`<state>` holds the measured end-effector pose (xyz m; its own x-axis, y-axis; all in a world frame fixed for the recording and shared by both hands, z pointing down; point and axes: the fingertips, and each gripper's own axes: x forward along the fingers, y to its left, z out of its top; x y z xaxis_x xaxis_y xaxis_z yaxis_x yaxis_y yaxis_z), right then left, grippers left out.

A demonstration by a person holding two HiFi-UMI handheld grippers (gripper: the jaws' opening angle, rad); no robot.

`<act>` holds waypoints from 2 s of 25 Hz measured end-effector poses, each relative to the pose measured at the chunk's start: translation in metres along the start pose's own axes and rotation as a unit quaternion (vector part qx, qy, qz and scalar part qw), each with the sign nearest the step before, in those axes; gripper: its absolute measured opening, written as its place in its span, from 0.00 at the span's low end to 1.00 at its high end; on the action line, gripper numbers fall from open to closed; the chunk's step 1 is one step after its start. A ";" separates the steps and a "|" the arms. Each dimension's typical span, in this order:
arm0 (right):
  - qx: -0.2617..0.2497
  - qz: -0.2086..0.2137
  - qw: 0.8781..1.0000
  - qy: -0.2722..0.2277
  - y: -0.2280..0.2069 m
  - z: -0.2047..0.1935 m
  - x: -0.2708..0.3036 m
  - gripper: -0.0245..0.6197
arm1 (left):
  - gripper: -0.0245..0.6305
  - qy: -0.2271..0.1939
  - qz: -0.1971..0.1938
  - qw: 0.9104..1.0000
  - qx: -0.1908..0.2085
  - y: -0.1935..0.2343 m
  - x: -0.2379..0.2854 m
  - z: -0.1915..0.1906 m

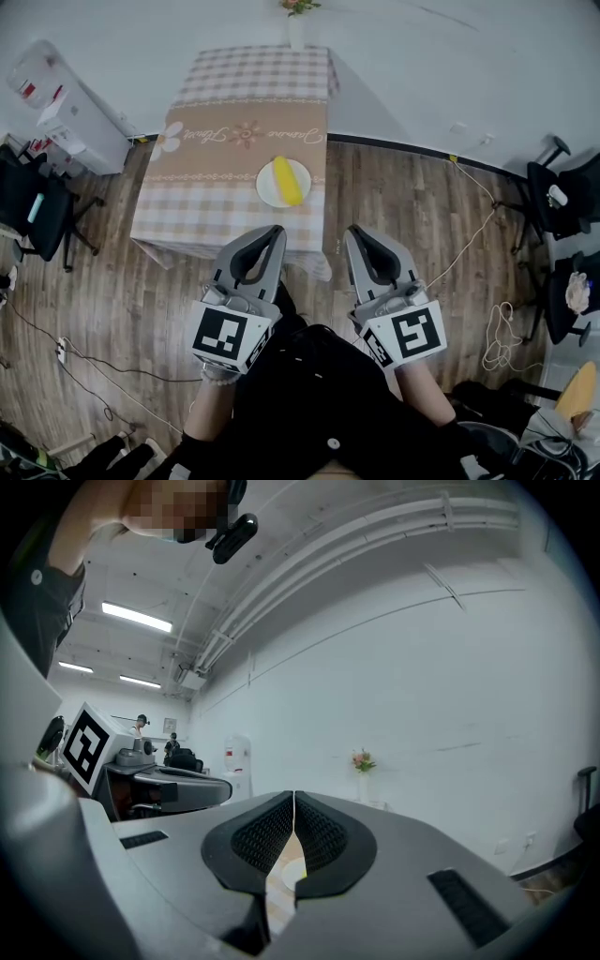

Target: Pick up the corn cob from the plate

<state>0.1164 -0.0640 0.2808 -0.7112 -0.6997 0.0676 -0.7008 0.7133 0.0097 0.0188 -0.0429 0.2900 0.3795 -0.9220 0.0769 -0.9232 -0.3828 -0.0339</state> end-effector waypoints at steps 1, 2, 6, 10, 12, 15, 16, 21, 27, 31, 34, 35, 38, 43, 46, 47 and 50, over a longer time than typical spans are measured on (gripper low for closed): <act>0.000 -0.003 1.000 0.000 -0.002 0.000 0.000 0.10 | 0.06 0.001 -0.002 1.000 0.000 0.001 0.003 -0.001; 0.000 -0.006 1.000 0.001 -0.004 -0.001 0.000 0.10 | 0.06 0.003 -0.006 1.000 0.000 0.001 0.005 -0.002; 0.001 -0.016 1.000 0.005 -0.009 -0.002 0.005 0.10 | 0.06 0.006 -0.013 1.000 -0.008 0.007 0.016 -0.005; -0.002 -0.018 1.000 0.006 -0.012 0.001 0.015 0.10 | 0.06 -0.006 -0.018 0.999 -0.037 0.018 0.030 -0.002; -0.001 -0.020 1.000 0.010 -0.015 0.000 0.020 0.10 | 0.06 -0.003 -0.016 0.999 -0.045 0.023 0.036 -0.004; 0.000 -0.023 1.000 0.015 -0.018 -0.001 0.030 0.10 | 0.06 0.018 -0.008 0.998 -0.053 0.035 0.046 -0.013; -0.001 -0.024 1.000 0.017 -0.019 -0.002 0.034 0.10 | 0.06 0.025 -0.006 0.998 -0.058 0.038 0.050 -0.017; 0.004 -0.034 0.999 0.028 -0.028 -0.007 0.051 0.10 | 0.06 0.047 -0.011 0.997 -0.063 0.051 0.072 -0.029; 0.009 -0.043 0.998 0.040 -0.039 -0.013 0.072 0.10 | 0.06 0.072 -0.028 0.994 -0.076 0.063 0.098 -0.046; 0.015 -0.051 0.997 0.052 -0.047 -0.020 0.085 0.10 | 0.06 0.095 -0.038 0.991 -0.087 0.071 0.115 -0.060; 0.020 -0.056 0.997 0.058 -0.053 -0.023 0.095 0.10 | 0.06 0.113 -0.040 0.988 -0.097 0.079 0.128 -0.071; 0.022 -0.058 0.996 0.060 -0.055 -0.024 0.098 0.10 | 0.06 0.118 -0.040 0.987 -0.100 0.081 0.132 -0.075; 0.026 -0.065 0.995 0.066 -0.061 -0.027 0.106 0.10 | 0.11 0.137 -0.042 0.984 -0.107 0.088 0.145 -0.087; 0.031 -0.078 0.994 0.075 -0.072 -0.033 0.118 0.10 | 0.26 0.179 -0.031 0.976 -0.121 0.099 0.166 -0.113; 0.034 -0.084 0.993 0.080 -0.078 -0.036 0.123 0.10 | 0.39 0.201 -0.022 0.971 -0.131 0.105 0.178 -0.126; 0.036 -0.086 0.992 0.081 -0.080 -0.037 0.125 0.10 | 0.42 0.206 -0.019 0.969 -0.136 0.107 0.182 -0.130; 0.041 -0.090 0.991 0.086 -0.085 -0.040 0.132 0.10 | 0.43 0.227 -0.008 0.961 -0.156 0.114 0.193 -0.145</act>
<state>0.0843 -0.2154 0.3288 -0.5600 -0.7926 0.2414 -0.8221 0.5677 -0.0430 -0.0219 -0.2556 0.4459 0.3936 -0.7685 0.5044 -0.9176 -0.2956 0.2656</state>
